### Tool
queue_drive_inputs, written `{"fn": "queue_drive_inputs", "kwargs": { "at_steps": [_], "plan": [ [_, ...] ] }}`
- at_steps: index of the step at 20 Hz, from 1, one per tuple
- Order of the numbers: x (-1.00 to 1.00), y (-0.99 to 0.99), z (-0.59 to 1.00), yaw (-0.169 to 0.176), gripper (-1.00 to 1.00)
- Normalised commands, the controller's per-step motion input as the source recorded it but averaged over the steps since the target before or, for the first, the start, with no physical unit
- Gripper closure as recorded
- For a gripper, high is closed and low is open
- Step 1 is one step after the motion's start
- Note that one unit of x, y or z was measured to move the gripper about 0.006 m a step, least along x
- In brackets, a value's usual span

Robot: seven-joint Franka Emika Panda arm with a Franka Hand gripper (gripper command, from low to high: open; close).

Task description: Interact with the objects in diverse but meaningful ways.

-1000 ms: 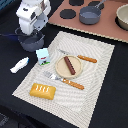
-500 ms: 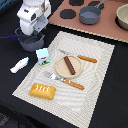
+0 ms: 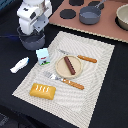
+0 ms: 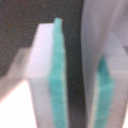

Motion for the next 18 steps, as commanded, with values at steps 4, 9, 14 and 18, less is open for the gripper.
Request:
{"fn": "queue_drive_inputs", "kwargs": {
  "at_steps": [4, 9, 14, 18],
  "plan": [
    [0.17, 0.01, 0.45, -0.003, 1.00],
    [0.19, 0.06, 0.27, -0.001, 1.00],
    [0.36, 0.28, 0.75, -0.010, 1.00],
    [0.51, 0.60, 1.00, -0.024, 1.00]
  ]
}}
